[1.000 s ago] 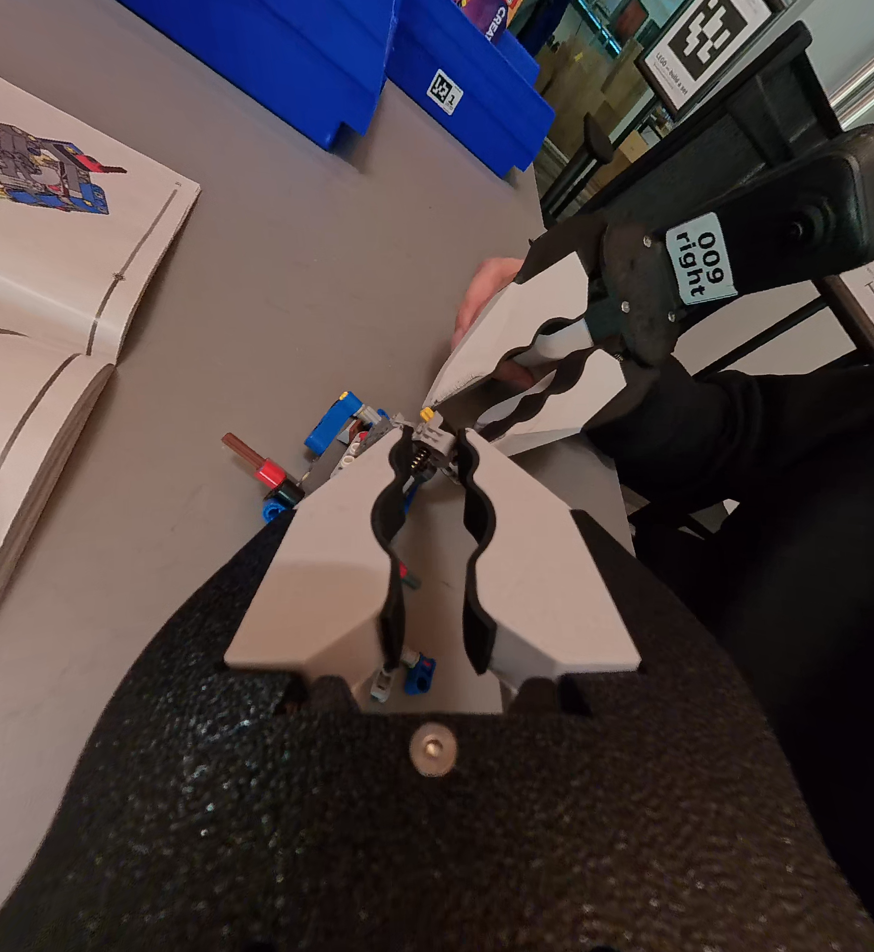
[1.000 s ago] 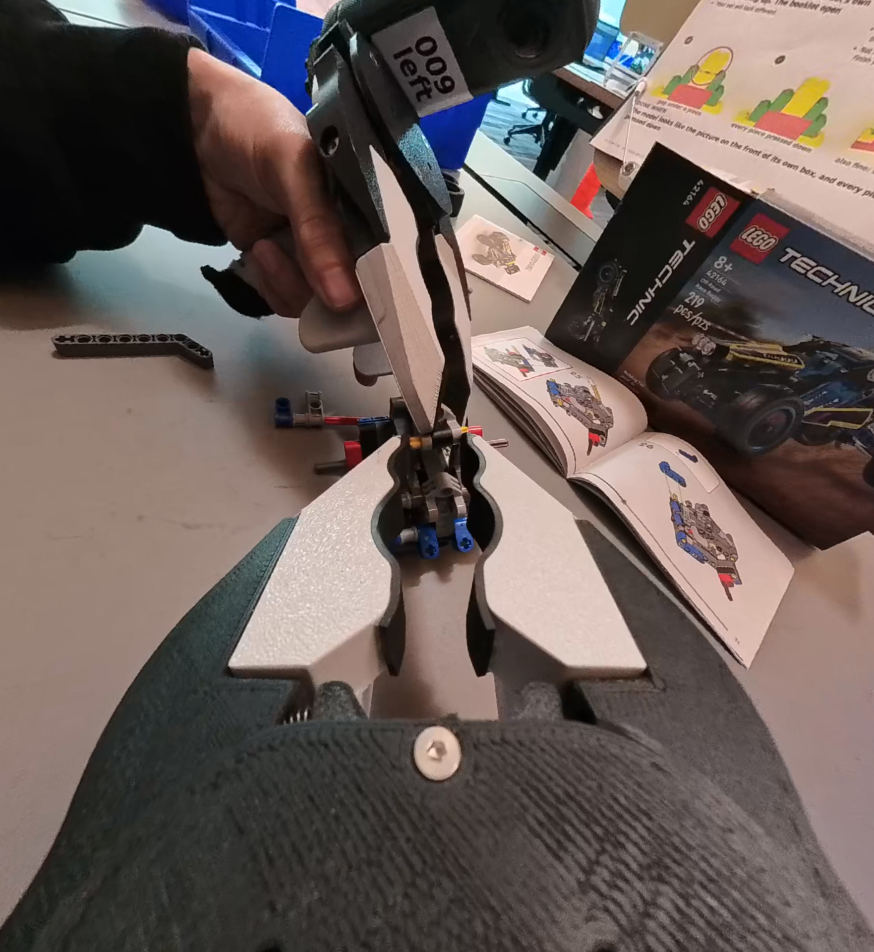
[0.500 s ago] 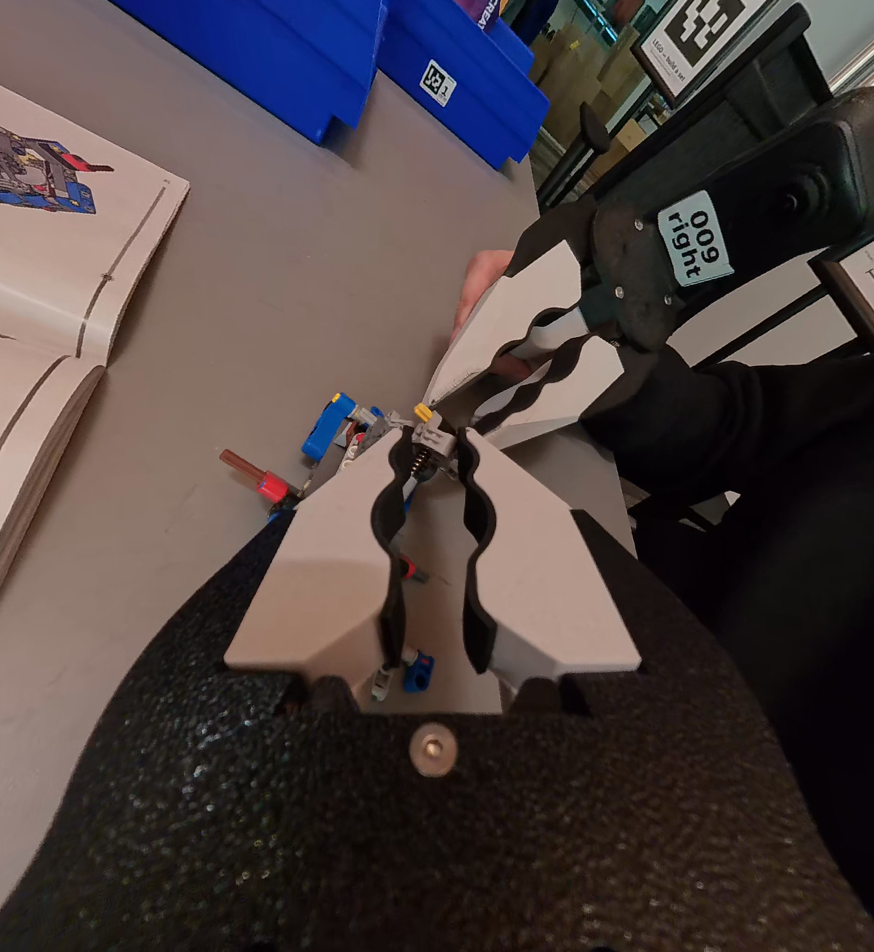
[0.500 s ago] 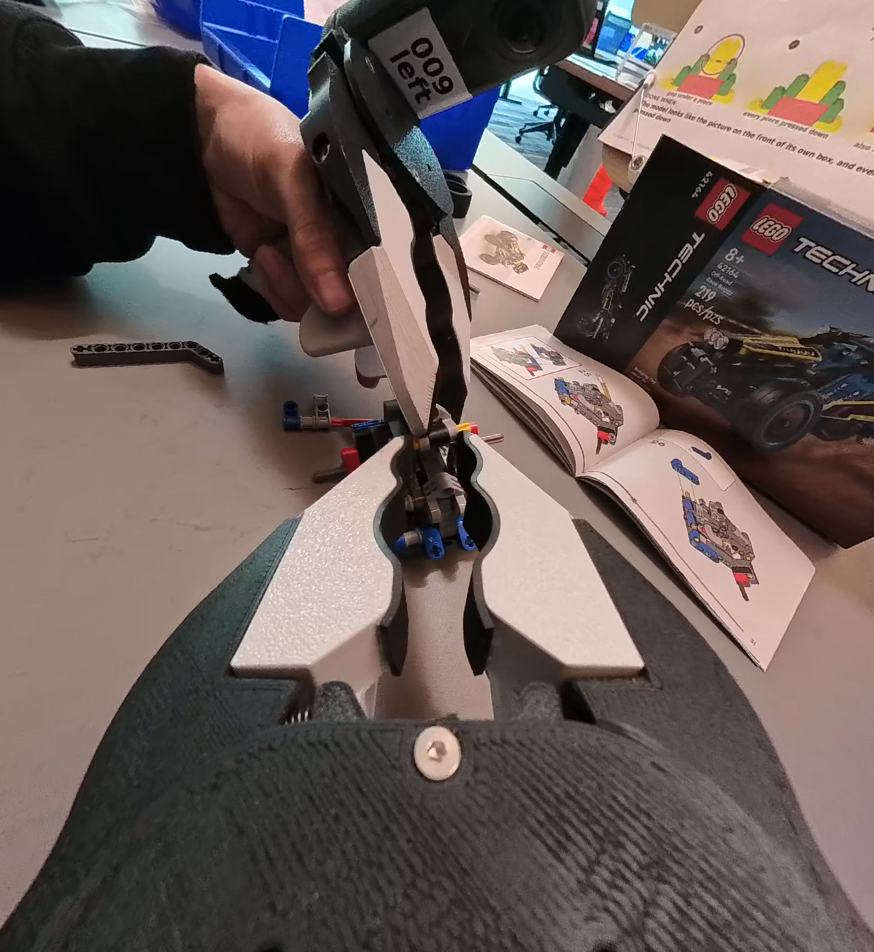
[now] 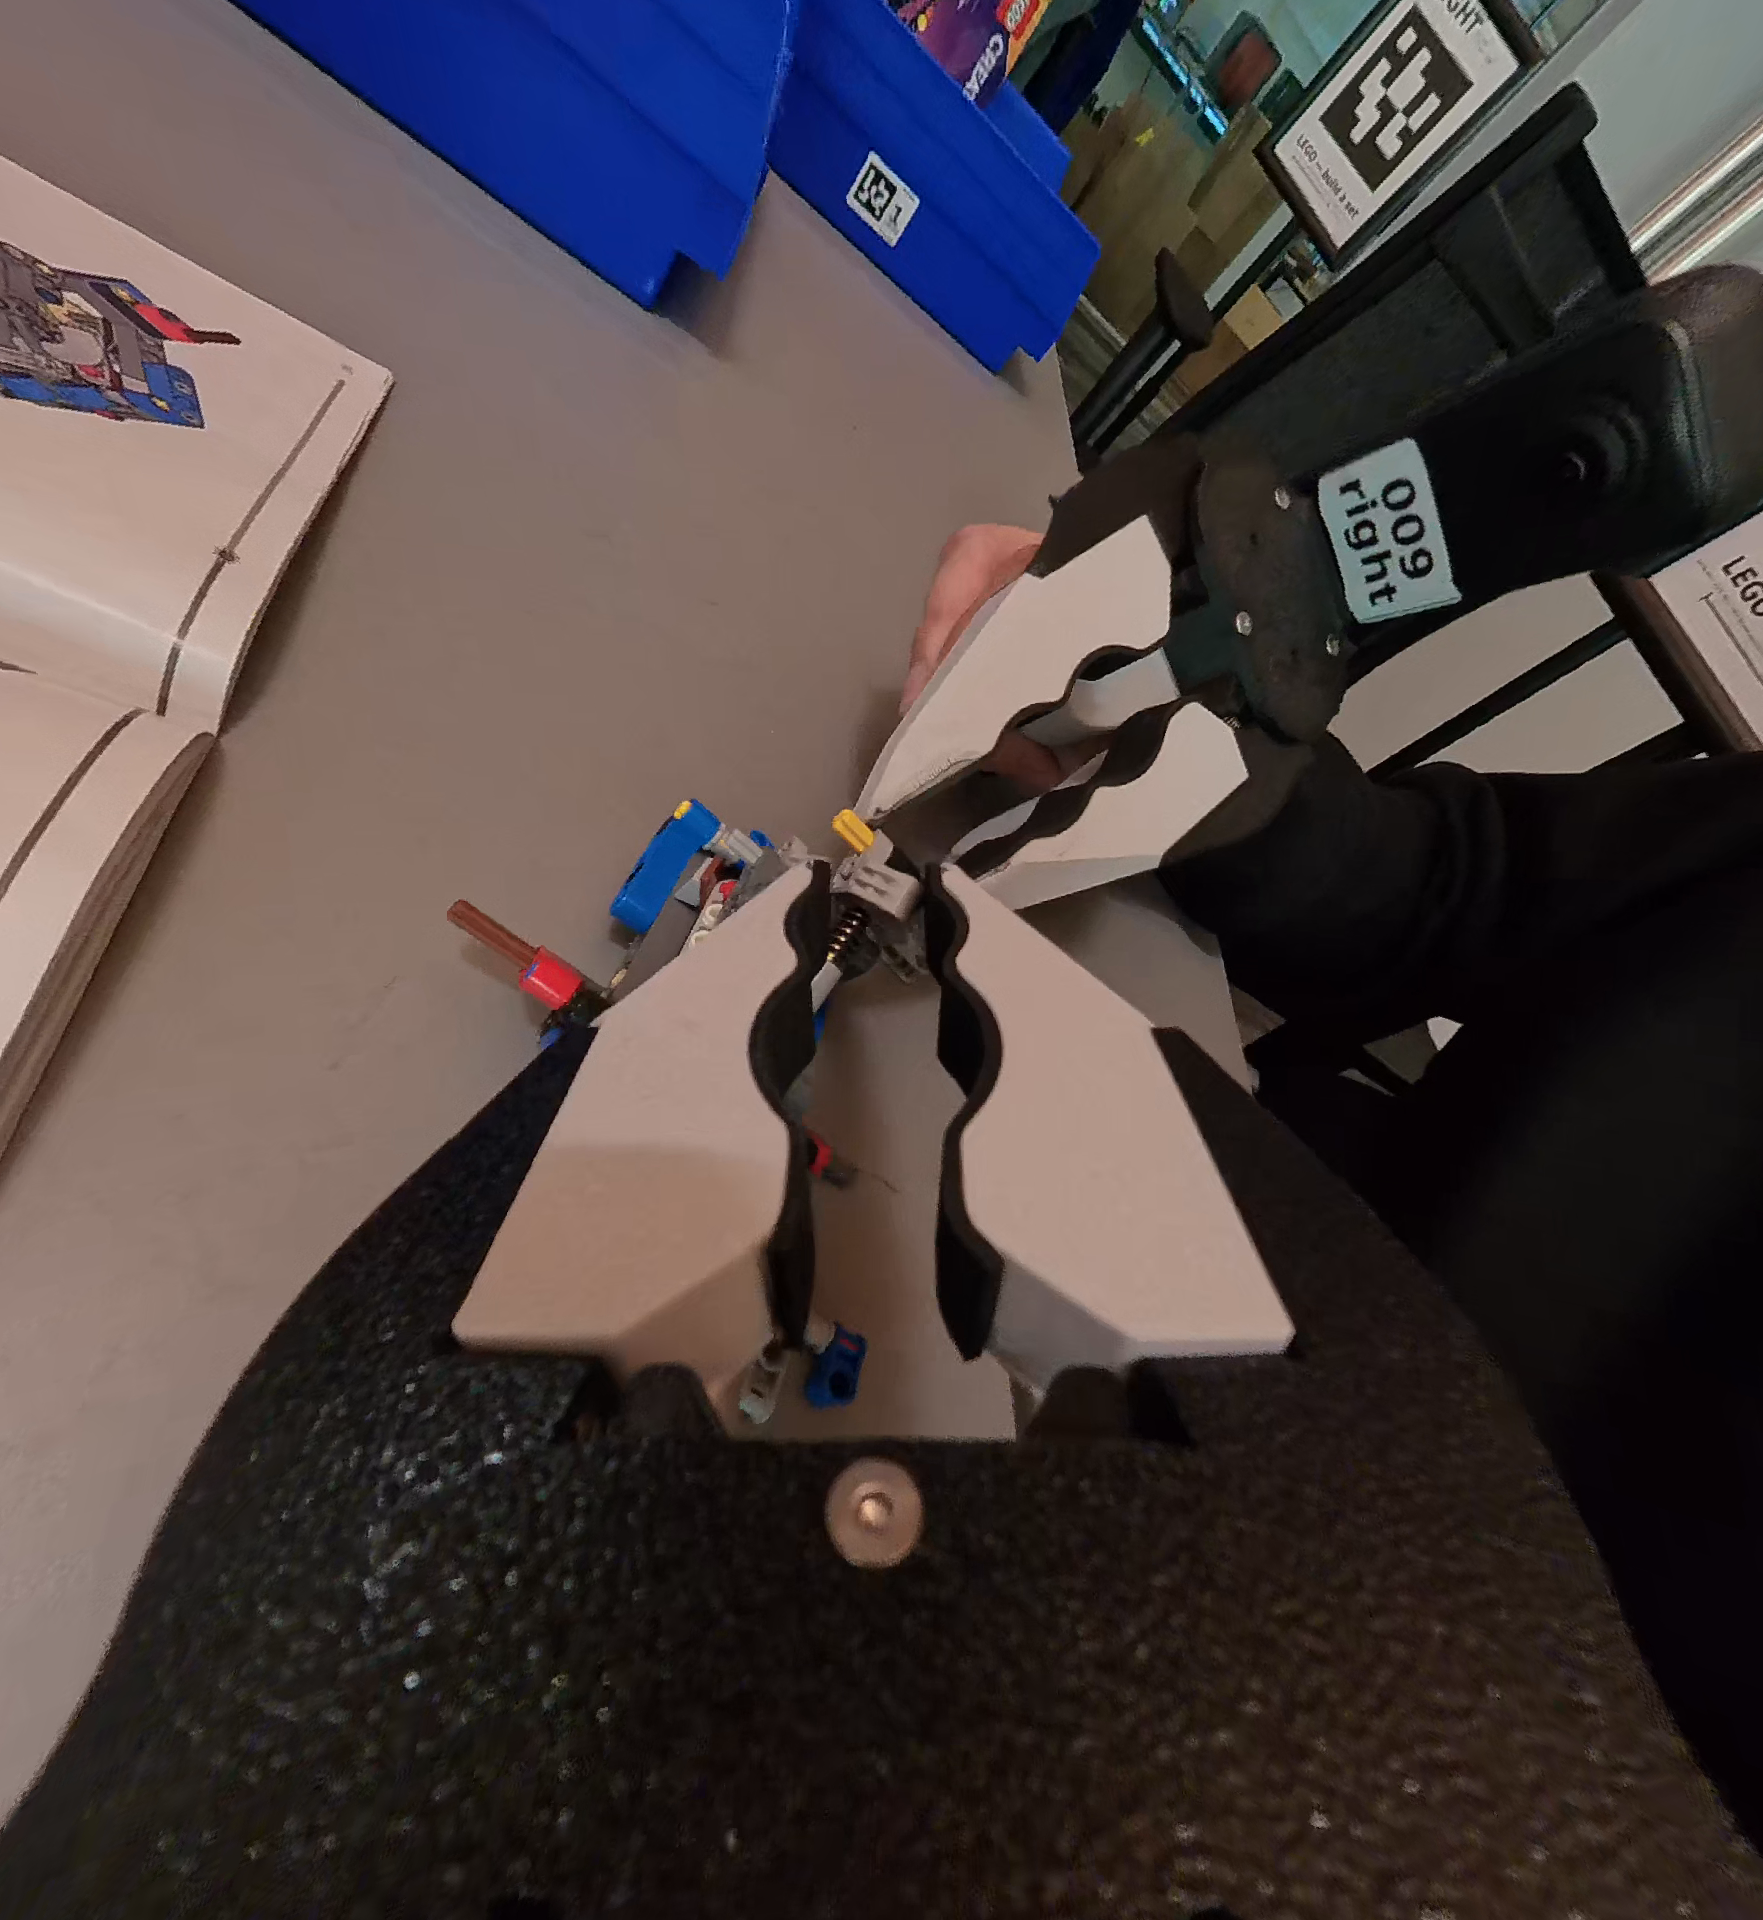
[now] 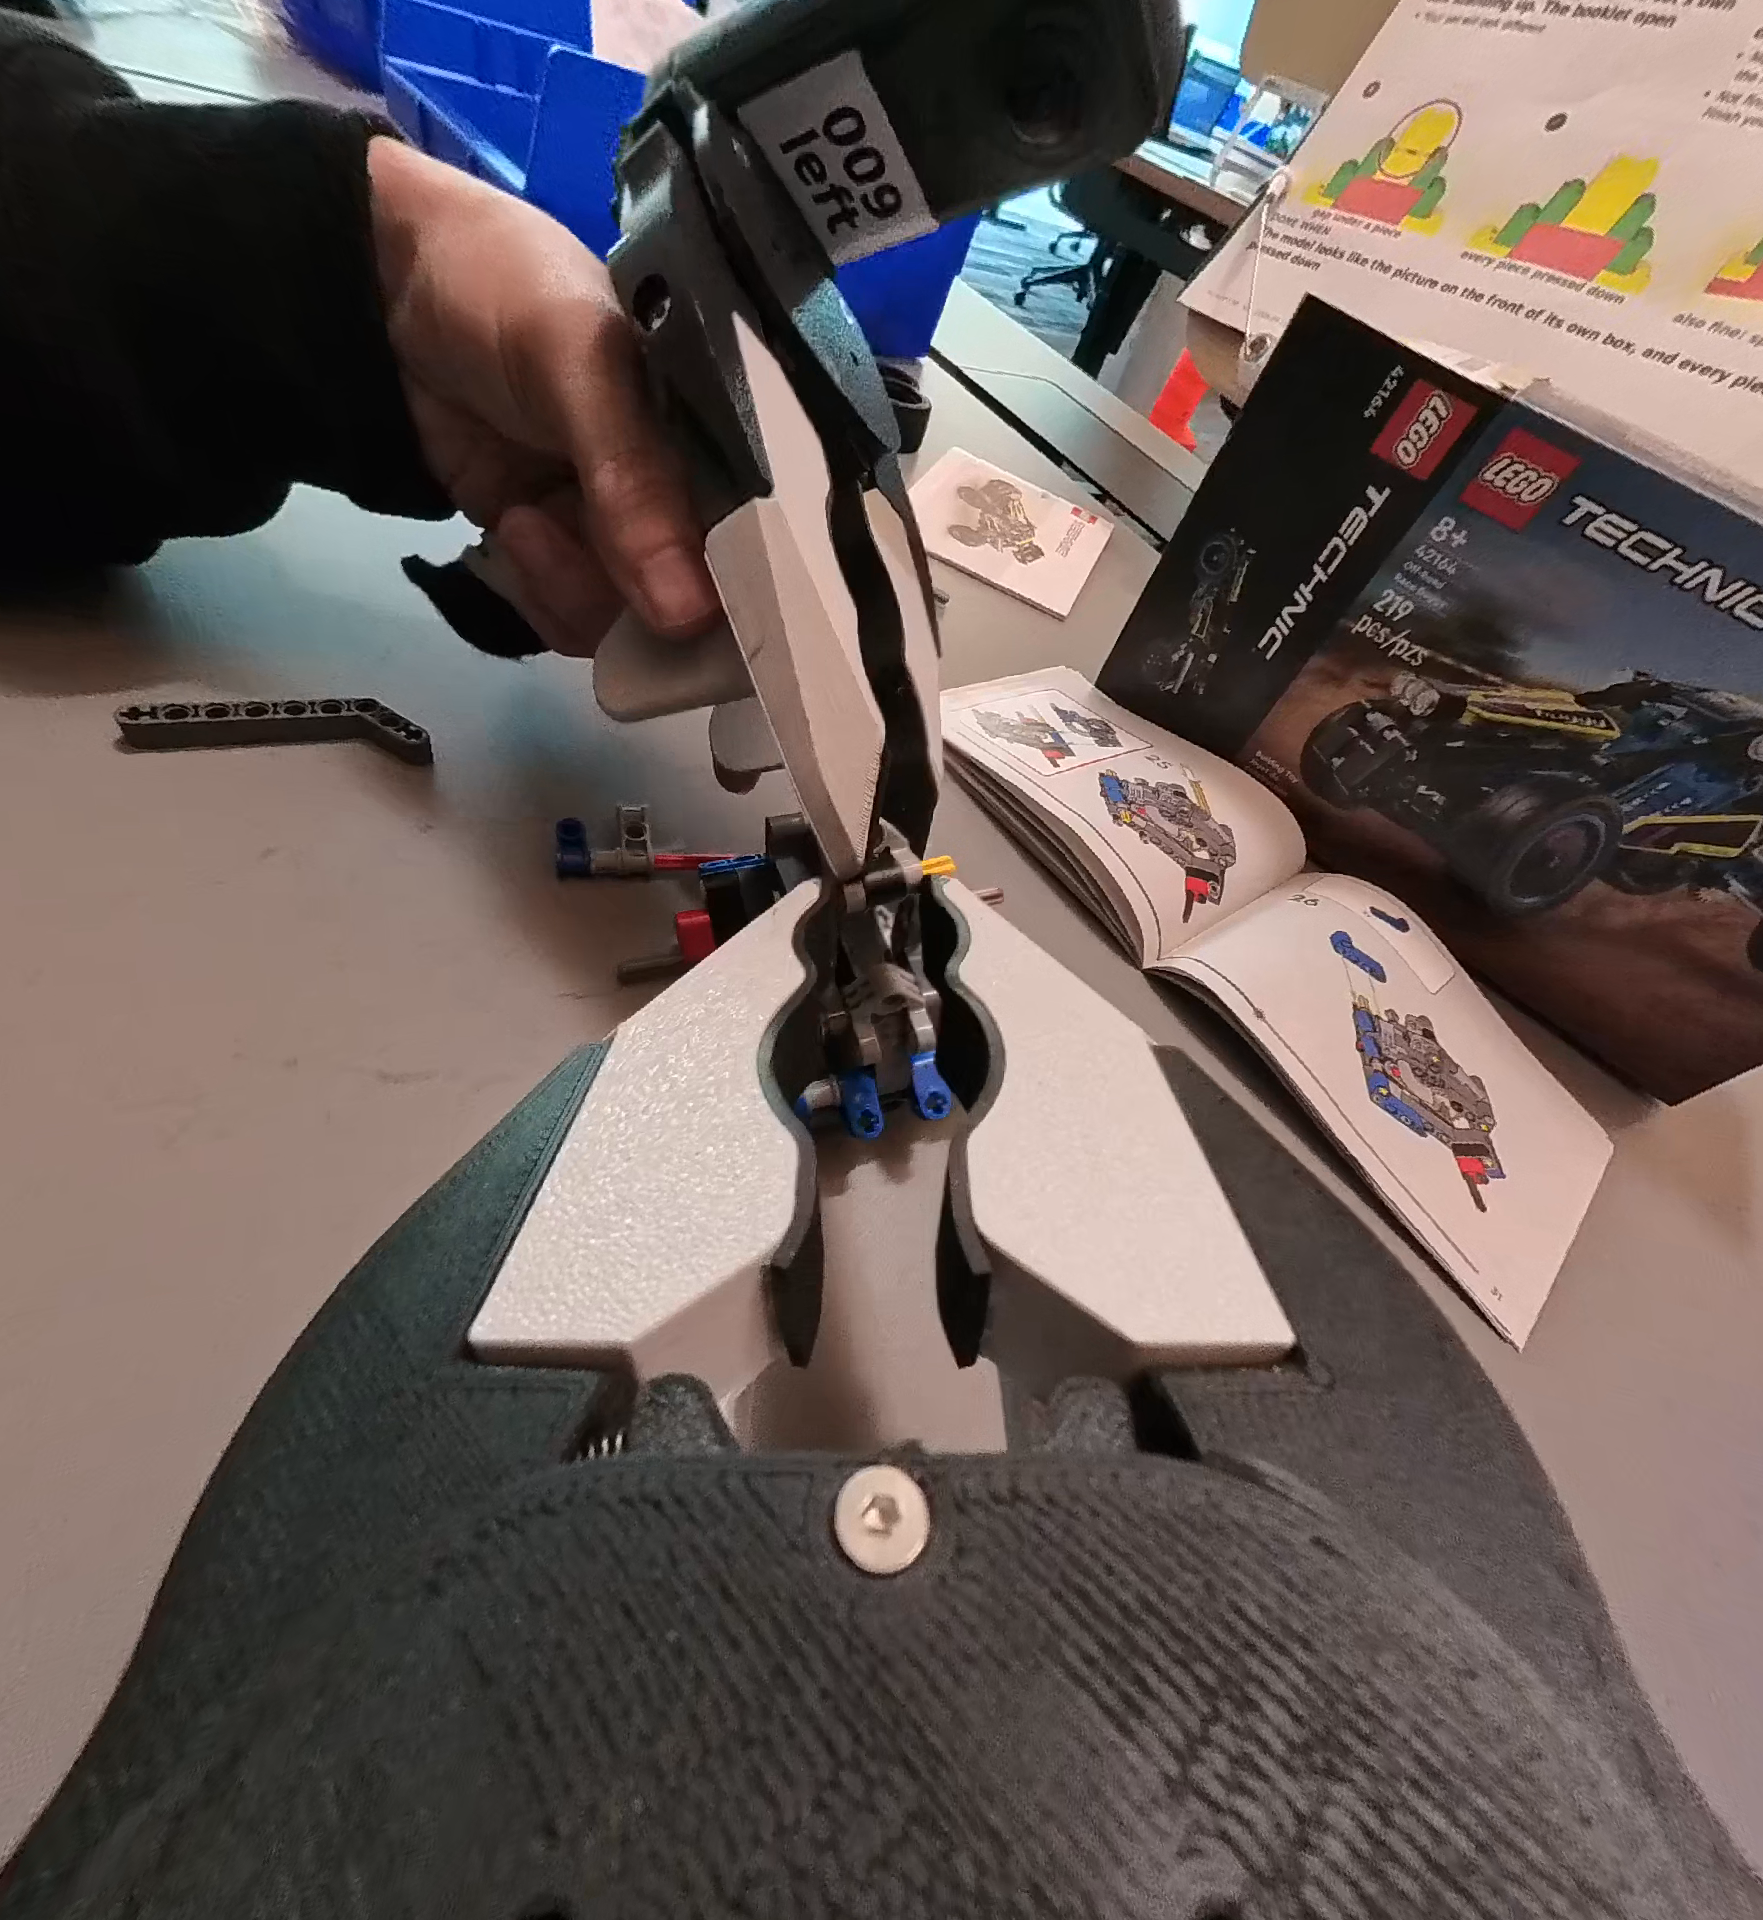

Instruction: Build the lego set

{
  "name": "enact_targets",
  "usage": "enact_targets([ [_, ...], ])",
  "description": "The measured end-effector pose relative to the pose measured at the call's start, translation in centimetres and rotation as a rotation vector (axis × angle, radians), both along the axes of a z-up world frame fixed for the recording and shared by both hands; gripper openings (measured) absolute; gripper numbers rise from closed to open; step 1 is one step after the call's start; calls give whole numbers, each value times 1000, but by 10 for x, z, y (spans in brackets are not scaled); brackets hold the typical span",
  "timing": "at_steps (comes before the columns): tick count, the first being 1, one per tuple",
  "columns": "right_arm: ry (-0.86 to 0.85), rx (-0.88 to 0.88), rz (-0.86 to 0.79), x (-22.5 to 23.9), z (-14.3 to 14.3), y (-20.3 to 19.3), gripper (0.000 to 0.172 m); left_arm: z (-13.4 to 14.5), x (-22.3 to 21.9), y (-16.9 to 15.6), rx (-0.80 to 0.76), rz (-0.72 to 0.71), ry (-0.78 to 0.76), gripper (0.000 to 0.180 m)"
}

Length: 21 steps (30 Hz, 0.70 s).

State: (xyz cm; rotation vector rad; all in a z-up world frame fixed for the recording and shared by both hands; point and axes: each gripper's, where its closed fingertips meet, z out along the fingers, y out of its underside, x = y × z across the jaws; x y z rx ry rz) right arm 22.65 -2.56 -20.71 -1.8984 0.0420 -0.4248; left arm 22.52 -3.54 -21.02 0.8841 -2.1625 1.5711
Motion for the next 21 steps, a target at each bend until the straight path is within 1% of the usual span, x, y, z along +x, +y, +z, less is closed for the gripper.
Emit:
enact_targets([
  [3, -19, 2, 0, -1, 1, 0, 14, 1, 1, 3, -5, 17, -4, 17],
  [5, -43, 0, 3, -3, 1, 0, 14, 0, 7, 11, 44, 67, -45, 35],
  [6, -52, -5, 3, -4, 1, 0, 14, 1, 8, 14, 62, 75, -68, 37],
  [9, -64, -23, 0, -4, -2, 1, 14, 4, 3, 16, 98, 46, -161, 38],
  [11, -64, -30, 4, -5, -3, 1, 14, 3, -1, 17, 164, 25, -280, 40],
  [15, -65, -36, -2, -5, -4, -1, 14, 4, -8, 17, 274, -16, -553, 32],
  [17, -75, -34, -6, -5, -3, -1, 14, 5, -11, 15, 317, -36, -624, 28],
  [21, -102, -28, -5, -7, -2, -1, 13, 5, -11, 13, 381, -43, -722, 27],
])
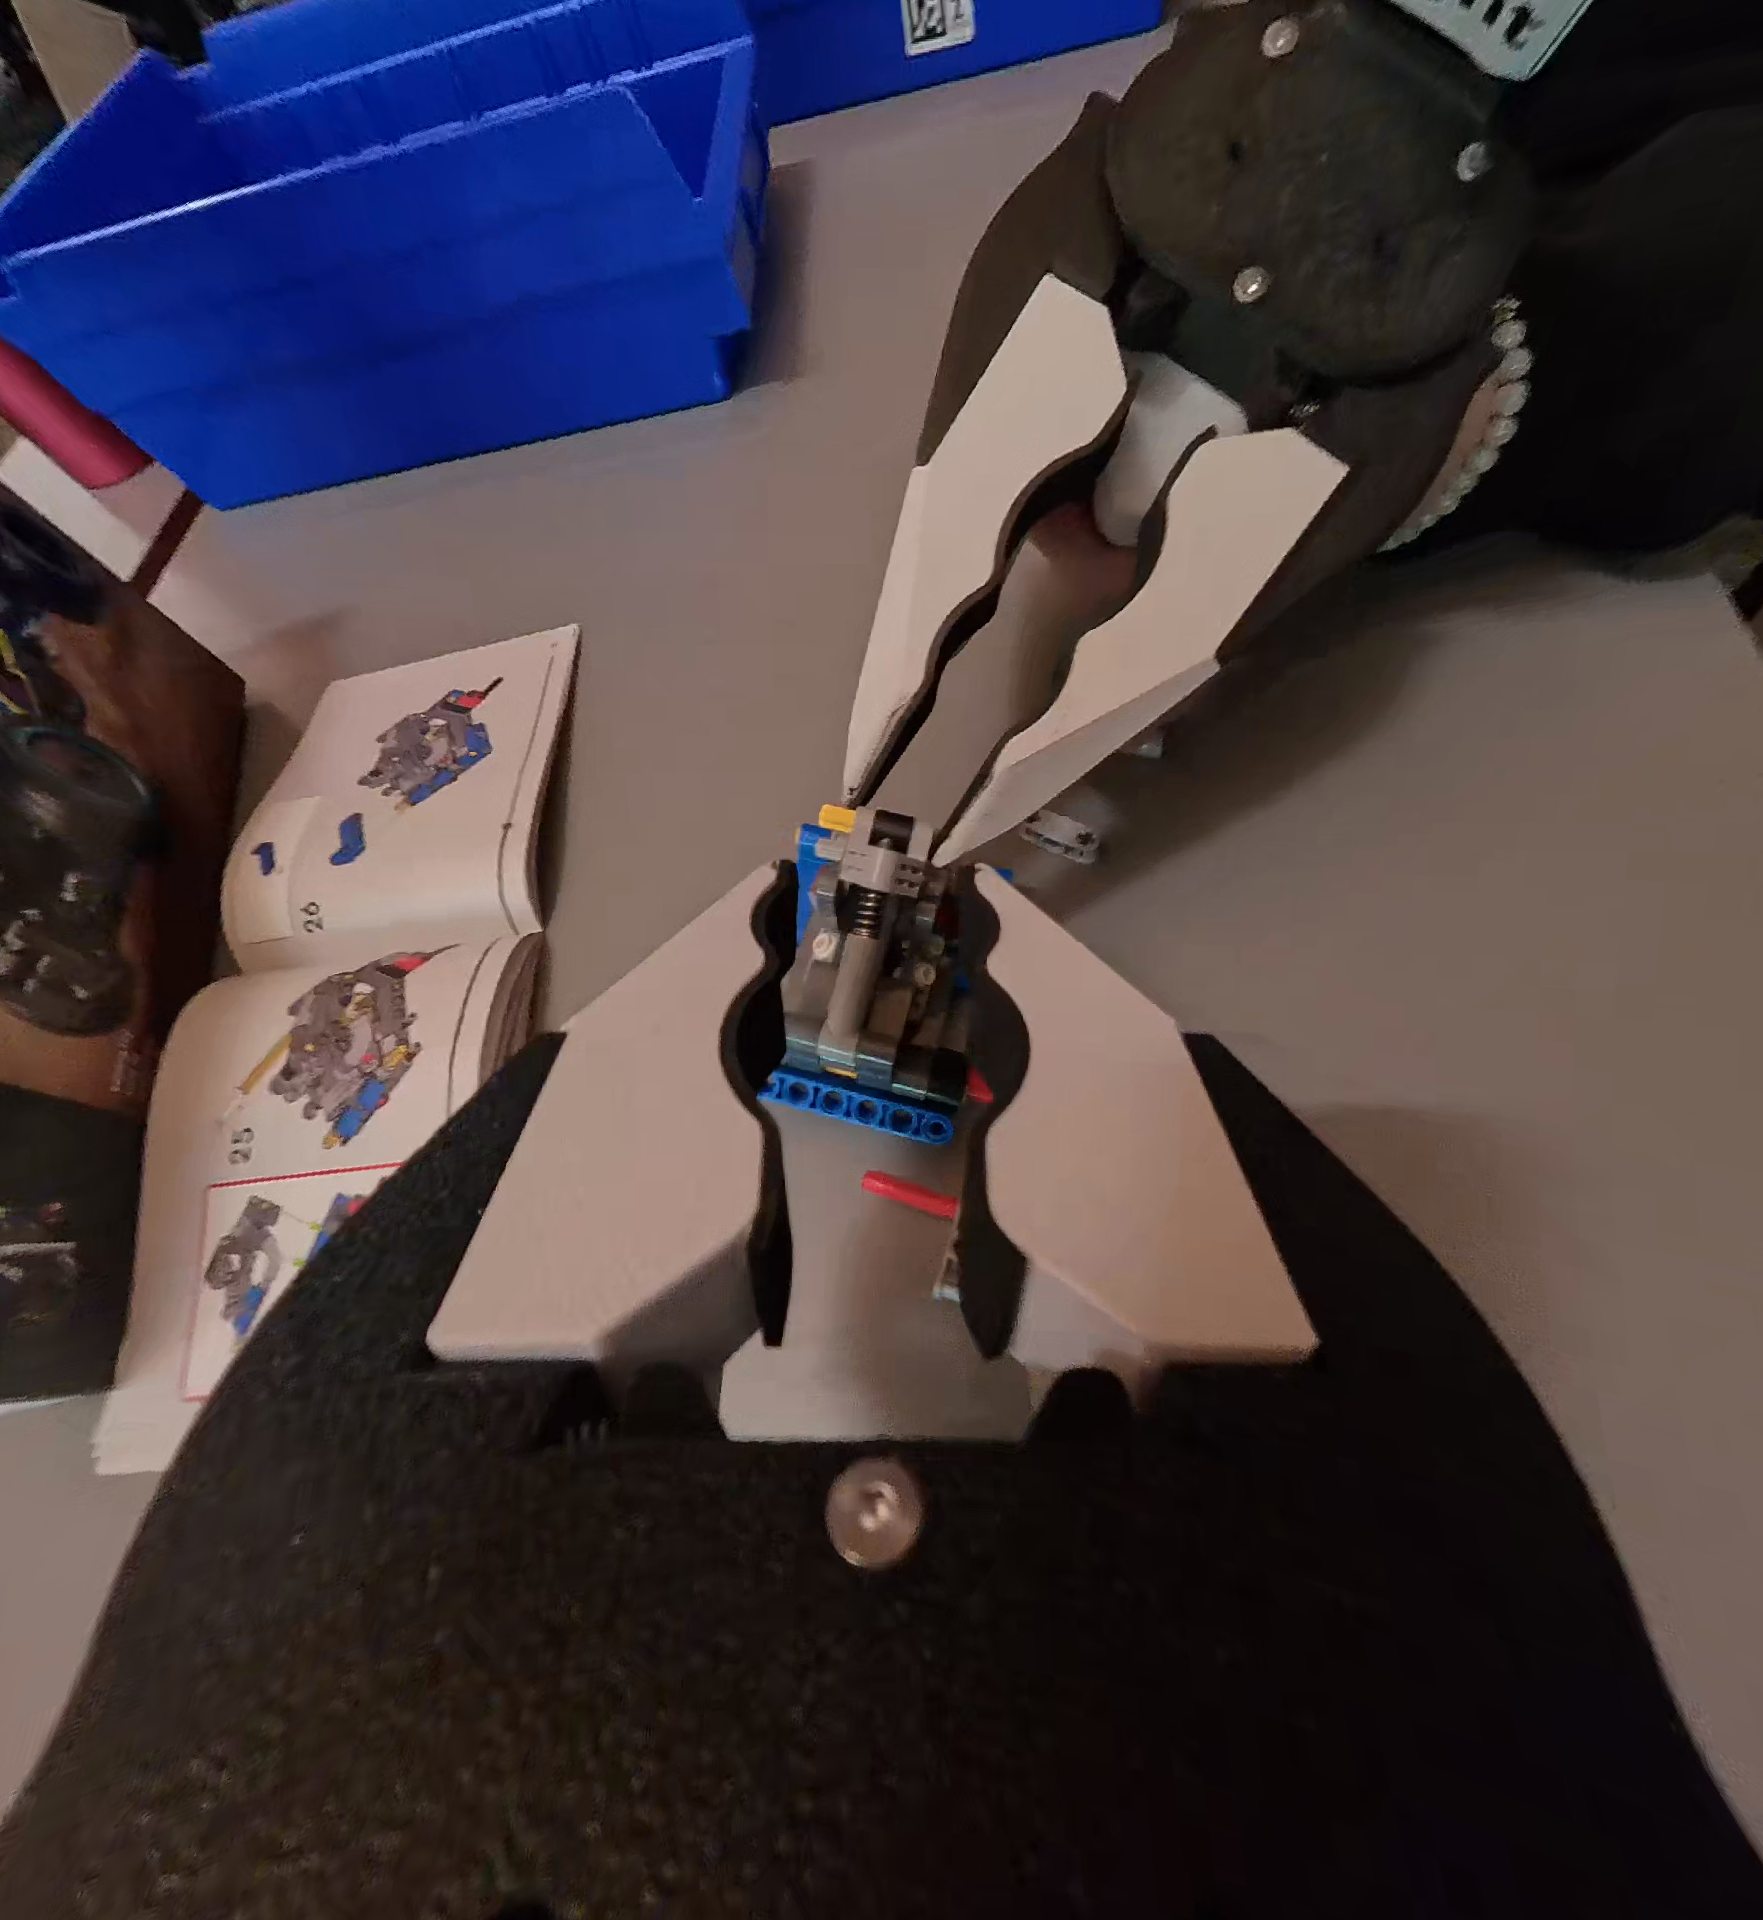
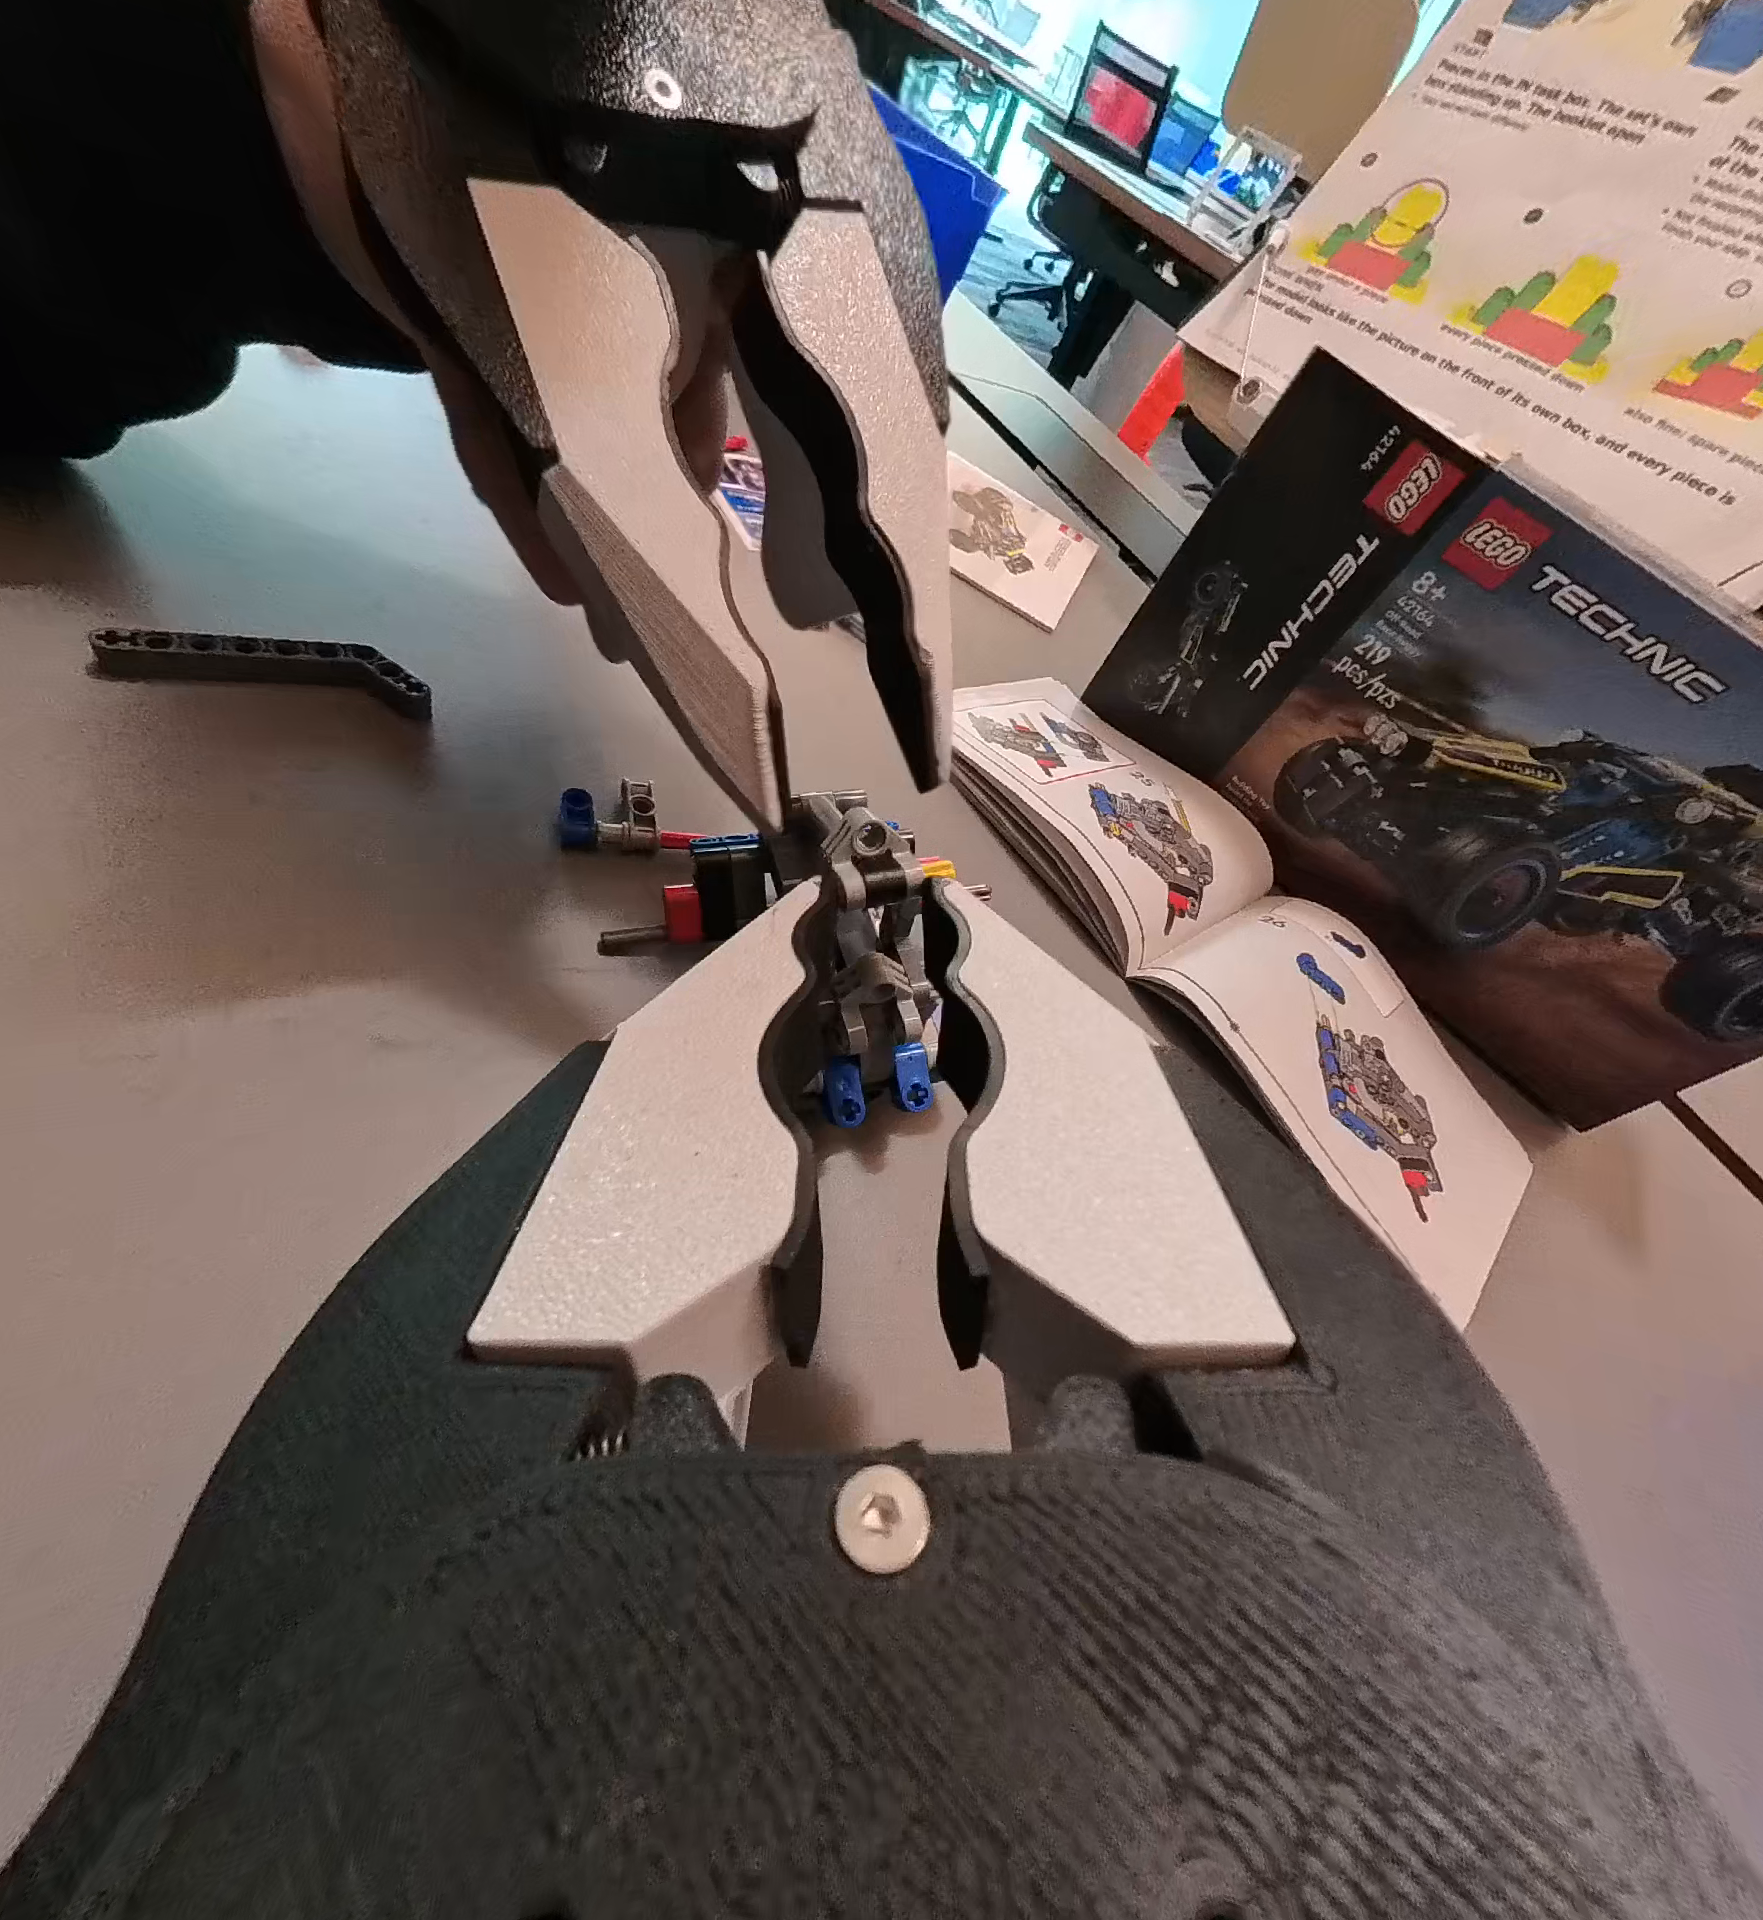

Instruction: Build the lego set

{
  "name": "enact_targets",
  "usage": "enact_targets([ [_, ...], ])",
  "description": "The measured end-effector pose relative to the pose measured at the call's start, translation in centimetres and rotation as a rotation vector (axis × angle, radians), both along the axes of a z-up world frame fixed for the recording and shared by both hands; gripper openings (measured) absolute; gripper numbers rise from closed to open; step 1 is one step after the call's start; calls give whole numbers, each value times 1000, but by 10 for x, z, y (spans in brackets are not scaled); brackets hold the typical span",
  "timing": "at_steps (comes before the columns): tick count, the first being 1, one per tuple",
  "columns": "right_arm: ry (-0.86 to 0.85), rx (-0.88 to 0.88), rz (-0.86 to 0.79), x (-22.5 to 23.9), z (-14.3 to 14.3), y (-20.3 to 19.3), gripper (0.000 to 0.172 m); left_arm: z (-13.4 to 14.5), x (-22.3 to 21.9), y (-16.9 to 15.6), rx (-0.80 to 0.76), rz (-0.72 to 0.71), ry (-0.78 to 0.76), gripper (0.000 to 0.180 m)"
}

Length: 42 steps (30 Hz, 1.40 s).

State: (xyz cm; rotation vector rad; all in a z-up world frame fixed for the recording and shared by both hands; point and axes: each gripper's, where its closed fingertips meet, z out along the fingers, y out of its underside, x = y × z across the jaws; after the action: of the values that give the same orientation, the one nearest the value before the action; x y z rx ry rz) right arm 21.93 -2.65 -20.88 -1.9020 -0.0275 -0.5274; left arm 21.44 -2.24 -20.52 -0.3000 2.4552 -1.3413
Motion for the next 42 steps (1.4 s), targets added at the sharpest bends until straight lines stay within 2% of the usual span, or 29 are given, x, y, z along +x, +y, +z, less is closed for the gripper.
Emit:
enact_targets([
  [5, -1, 25, 19, -4, 4, 2, 13, -6, -2, -4, 62, -14, -85, 26],
  [8, -8, 34, 27, -5, 7, 2, 13, -11, 1, -2, 137, 2, -152, 14],
  [10, -21, 32, 28, -5, 7, 2, 13, -10, 3, -1, 143, 11, -176, 13],
  [14, -76, 33, 58, -7, 13, 3, 15, -7, 3, 1, 86, 7, -148, 13],
  [16, -23, 15, 119, -12, 16, -1, 20, -6, 3, 5, 60, 2, -132, 12],
  [18, 58, -1, 108, -4, 19, -10, 21, -4, 2, 7, 11, -14, -103, 12],
  [21, 158, -32, 111, 6, 17, -13, 14, -3, 2, 8, -56, -25, -60, 12],
  [24, 187, -109, 169, -1, 3, -3, 12, -2, 4, 10, -83, -23, -48, 12],
  [28, 128, -234, 162, -5, -21, 6, 20, -2, 5, 9, -74, -30, -38, 12],
  [33, 38, -230, 121, -7, -24, 9, 1, -4, 1, 6, -41, -63, -15, 12],
  [42, 29, -122, 66, -9, -13, 6, 1, -12, -1, 2, 90, -135, 78, 11],
])
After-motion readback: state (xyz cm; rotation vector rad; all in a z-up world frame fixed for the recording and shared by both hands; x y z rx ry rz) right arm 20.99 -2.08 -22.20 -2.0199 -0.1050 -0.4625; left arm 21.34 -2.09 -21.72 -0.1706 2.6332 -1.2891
